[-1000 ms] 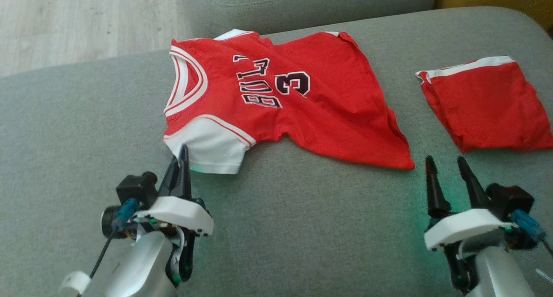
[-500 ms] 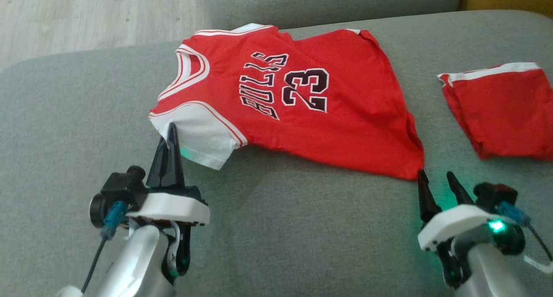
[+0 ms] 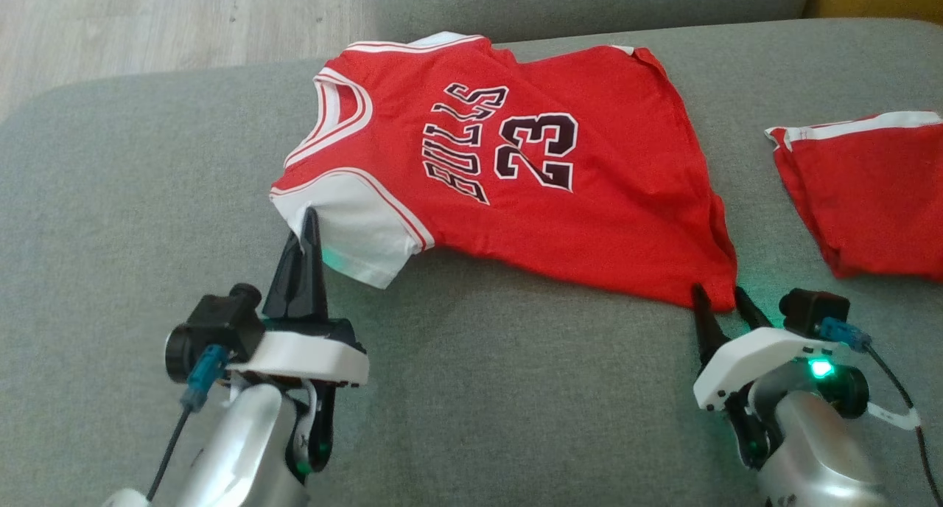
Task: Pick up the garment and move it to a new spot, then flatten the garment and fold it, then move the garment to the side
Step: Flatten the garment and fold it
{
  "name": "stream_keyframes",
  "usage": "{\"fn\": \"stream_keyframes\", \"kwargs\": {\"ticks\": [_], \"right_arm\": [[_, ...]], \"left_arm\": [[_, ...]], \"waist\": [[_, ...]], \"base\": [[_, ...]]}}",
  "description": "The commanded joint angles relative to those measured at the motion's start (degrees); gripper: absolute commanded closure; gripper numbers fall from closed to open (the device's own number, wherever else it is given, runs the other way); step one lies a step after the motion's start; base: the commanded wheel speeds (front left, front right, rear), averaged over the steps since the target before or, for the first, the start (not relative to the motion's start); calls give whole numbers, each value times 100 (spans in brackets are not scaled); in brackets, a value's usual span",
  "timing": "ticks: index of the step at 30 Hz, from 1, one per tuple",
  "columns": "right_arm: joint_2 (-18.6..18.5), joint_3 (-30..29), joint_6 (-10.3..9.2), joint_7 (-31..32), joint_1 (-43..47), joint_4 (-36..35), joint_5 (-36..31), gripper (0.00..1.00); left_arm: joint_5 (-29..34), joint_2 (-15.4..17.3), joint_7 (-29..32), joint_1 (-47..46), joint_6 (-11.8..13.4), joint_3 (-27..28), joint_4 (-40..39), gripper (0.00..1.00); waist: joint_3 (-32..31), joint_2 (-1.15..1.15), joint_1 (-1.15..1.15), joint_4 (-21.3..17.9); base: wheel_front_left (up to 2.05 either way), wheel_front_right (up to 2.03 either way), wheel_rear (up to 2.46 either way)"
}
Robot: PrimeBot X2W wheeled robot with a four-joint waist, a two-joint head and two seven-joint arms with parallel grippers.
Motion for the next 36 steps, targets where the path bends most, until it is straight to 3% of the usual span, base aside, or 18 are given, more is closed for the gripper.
{"fn": "stream_keyframes", "kwargs": {"ticks": [1, 12, 17, 24, 30, 36], "right_arm": [[27, 282, -4, -21, -58, 119, 62, 100], [27, 691, -4, -623, -417, -373, 447, 100], [27, 507, -4, -654, -854, -1436, 251, 100], [-119, 309, -4, -96, -1150, -3283, -50, 100], [-502, 263, -4, 688, -913, -5098, -80, 100], [-607, -13, -4, 1547, -599, -6519, -164, 100]], "left_arm": [[86, 37, -69, -129, -32, 273, -200, 100], [-319, -44, -53, -190, -259, 652, -277, 100], [-766, -17, 226, -780, -390, 940, -713, 100], [-1047, 25, 552, -1514, -392, 1130, -1807, 100], [-1216, 120, 1026, -1659, -133, 1283, -3154, 100], [-1450, 295, 1800, -1766, 288, 1487, -4140, 100]], "waist": [[-25, 0, 0, -7], [-319, 0, 0, -120], [-568, 0, 0, -194], [-849, 0, 0, -262], [-900, 0, 0, -264], [-738, 0, 0, -244]], "base": [[0, 0, 0], [0, 0, 0], [0, 0, 0], [0, 0, 0], [0, 0, 0], [0, 0, 0]]}}
